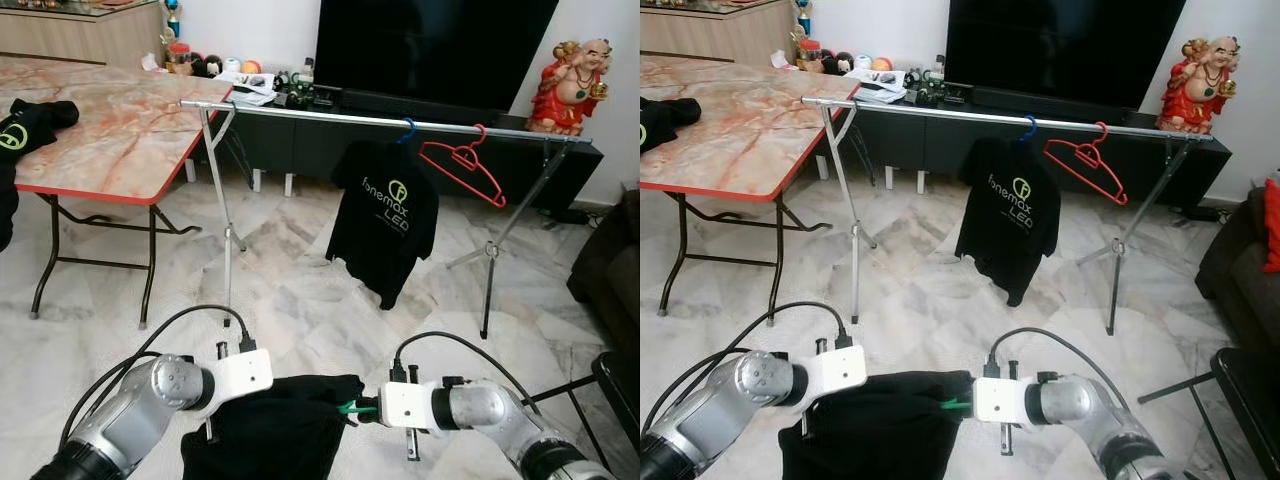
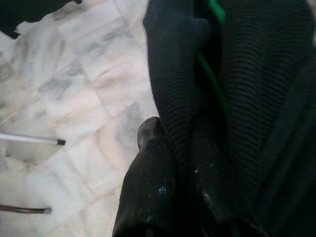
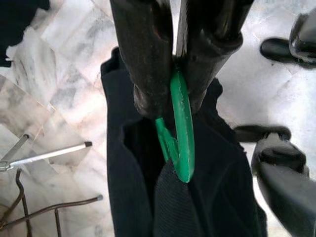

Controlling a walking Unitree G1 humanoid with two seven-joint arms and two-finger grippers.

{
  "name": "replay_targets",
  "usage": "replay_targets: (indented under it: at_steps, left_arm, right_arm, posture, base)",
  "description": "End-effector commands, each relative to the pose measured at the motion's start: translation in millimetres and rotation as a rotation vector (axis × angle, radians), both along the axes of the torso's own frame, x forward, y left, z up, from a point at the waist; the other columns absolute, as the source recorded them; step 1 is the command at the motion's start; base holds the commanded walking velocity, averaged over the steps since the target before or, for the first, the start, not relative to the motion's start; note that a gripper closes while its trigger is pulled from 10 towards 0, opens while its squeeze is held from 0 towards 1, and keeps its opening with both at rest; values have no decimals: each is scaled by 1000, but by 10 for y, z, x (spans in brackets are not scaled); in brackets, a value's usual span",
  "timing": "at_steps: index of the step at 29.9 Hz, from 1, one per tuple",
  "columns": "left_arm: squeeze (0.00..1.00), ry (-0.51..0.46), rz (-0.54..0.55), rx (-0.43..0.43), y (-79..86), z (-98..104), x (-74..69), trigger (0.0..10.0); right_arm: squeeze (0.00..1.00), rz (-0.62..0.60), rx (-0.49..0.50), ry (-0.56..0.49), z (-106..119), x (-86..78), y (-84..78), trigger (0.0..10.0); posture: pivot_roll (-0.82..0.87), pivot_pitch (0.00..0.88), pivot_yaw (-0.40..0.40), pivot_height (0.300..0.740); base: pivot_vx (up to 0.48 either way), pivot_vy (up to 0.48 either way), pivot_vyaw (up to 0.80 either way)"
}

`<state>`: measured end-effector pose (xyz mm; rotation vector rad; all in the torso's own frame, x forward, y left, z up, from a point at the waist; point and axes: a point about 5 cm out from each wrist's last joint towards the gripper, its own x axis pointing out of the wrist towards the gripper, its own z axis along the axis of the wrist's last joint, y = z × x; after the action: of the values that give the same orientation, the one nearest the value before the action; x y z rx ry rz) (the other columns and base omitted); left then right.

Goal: Hang hanger

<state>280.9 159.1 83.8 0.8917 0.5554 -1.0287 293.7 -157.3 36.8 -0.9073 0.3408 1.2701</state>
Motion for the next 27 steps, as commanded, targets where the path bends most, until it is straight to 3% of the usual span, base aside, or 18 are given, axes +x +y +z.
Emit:
replay_targets:
  at_steps: [1, 3, 4, 8, 11, 13, 14, 15, 16, 19, 27]
  left_arm:
    - [0, 27, 68, 163, 377, -9, -11, 10000]
    - [0, 37, 60, 192, 410, -25, -25, 10000]
    - [0, 7, 61, 171, 393, -11, 1, 10000]
    - [0, -33, 64, -25, 154, 111, 64, 10000]
    - [0, -24, -3, -226, -135, 278, 60, 10000]
    - [16, 6, -60, -257, -219, 312, 14, 10000]
    - [275, 27, -83, -270, -252, 325, -13, 10000]
    - [275, 41, -99, -280, -274, 333, -32, 10000]
    - [1000, 52, -117, -296, -299, 346, -53, 10000]
    - [1000, 57, -158, -353, -382, 420, -79, 10000]
    - [1000, 64, -162, -344, -380, 434, -72, 10000]
  right_arm:
    - [0, -160, -187, 47, -80, -82, -606, 0]
    - [0, -168, -190, 41, -82, -84, -623, 0]
    - [0, -194, -125, 38, -60, -69, -589, 0]
    - [0, -240, 48, 29, 16, 8, -421, 0]
    - [0, -303, 142, 15, 52, 101, -259, 0]
    - [0, -333, 161, 19, 46, 131, -195, 0]
    - [0, -341, 180, 29, 46, 138, -162, 0]
    - [0, -346, 194, 37, 46, 142, -140, 0]
    - [0, -352, 207, 45, 48, 148, -121, 0]
    - [0, -327, 225, 73, 39, 143, -31, 0]
    - [0, -252, 178, 118, -35, 65, 30, 0]
  posture:
    - [153, 0, -105, 740]
    - [153, 0, -105, 740]
    - [150, 0, -103, 740]
    - [147, 0, -101, 740]
    - [151, 0, -101, 740]
    - [152, 0, -101, 740]
    - [152, 0, -101, 740]
    - [152, 0, -101, 740]
    - [152, 0, -101, 740]
    - [155, 0, -100, 740]
    - [155, 0, -101, 740]
  base:
    - [0, 0, 0]
    - [0, 0, 0]
    - [0, 0, 0]
    - [0, 0, 0]
    - [0, 0, 0]
    - [0, 0, 0]
    - [0, 0, 0]
    - [0, 0, 0]
    - [0, 0, 0]
    - [0, 0, 0]
    - [0, 0, 0]
